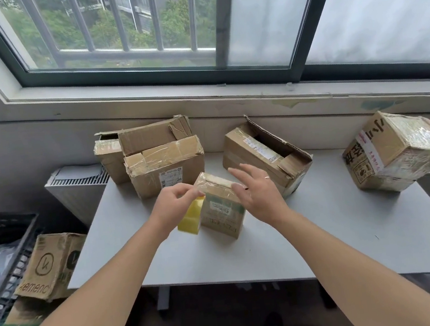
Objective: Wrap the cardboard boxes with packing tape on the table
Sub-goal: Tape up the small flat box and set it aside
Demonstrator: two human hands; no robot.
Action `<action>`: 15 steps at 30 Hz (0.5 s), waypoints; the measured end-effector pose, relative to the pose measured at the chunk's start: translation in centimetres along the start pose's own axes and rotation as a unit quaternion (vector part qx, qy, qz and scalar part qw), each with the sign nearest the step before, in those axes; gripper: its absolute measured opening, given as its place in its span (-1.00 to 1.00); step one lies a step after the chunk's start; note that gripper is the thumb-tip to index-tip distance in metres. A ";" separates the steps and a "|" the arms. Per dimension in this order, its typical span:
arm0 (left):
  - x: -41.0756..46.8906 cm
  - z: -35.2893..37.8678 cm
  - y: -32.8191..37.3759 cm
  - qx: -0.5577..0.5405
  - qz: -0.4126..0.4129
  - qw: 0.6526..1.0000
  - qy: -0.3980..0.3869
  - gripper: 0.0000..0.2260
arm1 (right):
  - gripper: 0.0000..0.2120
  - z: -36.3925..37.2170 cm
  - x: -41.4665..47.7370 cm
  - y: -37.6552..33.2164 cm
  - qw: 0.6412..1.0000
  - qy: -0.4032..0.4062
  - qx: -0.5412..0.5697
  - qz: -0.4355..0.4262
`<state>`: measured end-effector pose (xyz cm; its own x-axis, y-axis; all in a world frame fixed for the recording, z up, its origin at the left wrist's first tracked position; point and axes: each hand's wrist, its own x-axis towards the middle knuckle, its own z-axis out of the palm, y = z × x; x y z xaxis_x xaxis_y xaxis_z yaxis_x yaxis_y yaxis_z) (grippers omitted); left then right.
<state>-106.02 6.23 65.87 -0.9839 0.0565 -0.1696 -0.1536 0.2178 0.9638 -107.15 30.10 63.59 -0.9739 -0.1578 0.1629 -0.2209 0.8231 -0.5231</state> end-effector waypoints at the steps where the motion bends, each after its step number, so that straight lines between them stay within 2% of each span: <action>1: 0.0 0.0 0.3 -0.012 -0.002 1.000 0.004 -0.85 | -0.60 -0.7 0.2 -0.3 0.998 0.026 0.055 0.021; 4: 0.2 0.1 1.5 -0.062 0.001 0.998 0.019 -0.83 | -0.80 -3.0 0.2 -1.5 0.980 0.071 0.157 0.099; 5: 0.3 0.4 1.9 -0.089 -0.003 0.996 0.021 -0.82 | -0.79 -3.6 0.0 -2.1 0.976 0.063 0.176 0.110; 10: 0.4 2.9 5.4 -0.238 -0.018 0.971 0.018 -0.82 | -0.73 -3.7 -1.3 -5.0 0.956 -0.091 0.271 0.067; 12: 0.8 3.6 6.0 -0.270 -0.031 0.962 0.026 -0.79 | -0.80 -3.3 -1.5 -5.6 0.960 -0.095 0.258 0.059; 15: 1.6 3.7 6.0 -0.264 -0.040 0.963 0.028 -0.78 | -0.85 -3.8 -1.2 -5.7 0.974 -0.040 0.221 0.036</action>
<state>-108.22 11.20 70.59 -0.9683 0.0049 -0.2498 -0.2392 -0.3075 0.9210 -104.57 27.71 69.54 -0.9848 -0.1643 0.0556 -0.1346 0.5218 -0.8424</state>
